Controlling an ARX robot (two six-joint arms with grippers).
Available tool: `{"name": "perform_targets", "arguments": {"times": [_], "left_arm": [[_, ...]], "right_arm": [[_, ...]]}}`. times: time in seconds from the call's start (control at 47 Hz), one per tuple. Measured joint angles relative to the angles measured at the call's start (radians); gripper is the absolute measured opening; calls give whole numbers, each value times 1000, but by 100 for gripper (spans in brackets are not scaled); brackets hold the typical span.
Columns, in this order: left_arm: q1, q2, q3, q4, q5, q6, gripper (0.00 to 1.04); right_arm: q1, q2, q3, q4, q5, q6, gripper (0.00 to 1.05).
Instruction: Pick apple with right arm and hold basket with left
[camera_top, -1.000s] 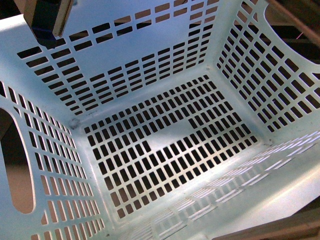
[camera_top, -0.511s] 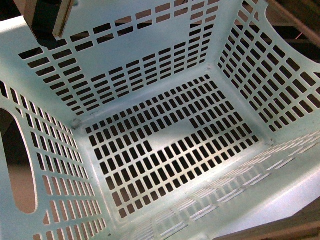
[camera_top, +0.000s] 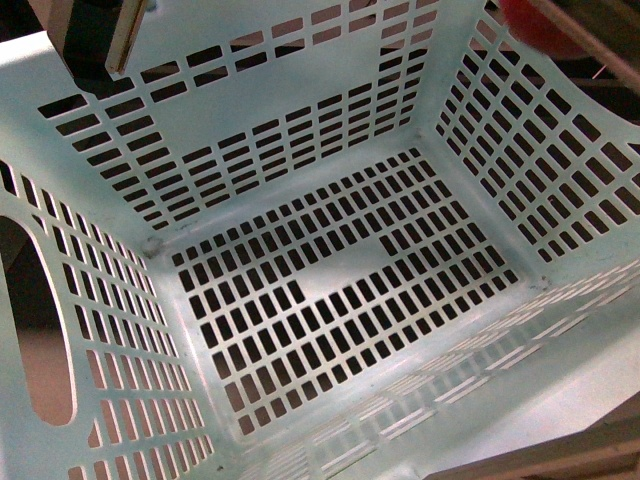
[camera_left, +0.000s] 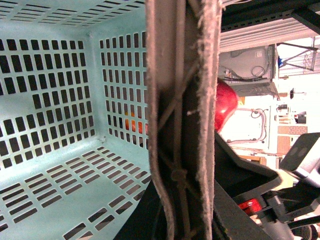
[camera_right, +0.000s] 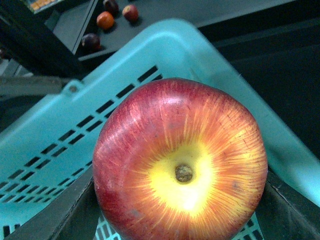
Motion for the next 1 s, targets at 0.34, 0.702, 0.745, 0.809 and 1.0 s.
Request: {"name": "perform_targets", "arguments": {"times": [0.34,0.702,0.745,0.809,1.0], "left_arm": [[0,0,0,0,0,0,8],[0,0,0,0,-10,3,8],[0,0,0,0,-11,5,8],[0,0,0,0,-7,6,8],[0,0,0,0,3,2,8]], "right_arm": [[15,-12,-4,-37,15,6,97],[-157,-348,-105,-193,259,-10,96],[-180,-391,-134,-220,299,-24,96],[-205,-443,-174,-240,342,-40,96],[-214,-464,-183,-243,341,-55,96]]}}
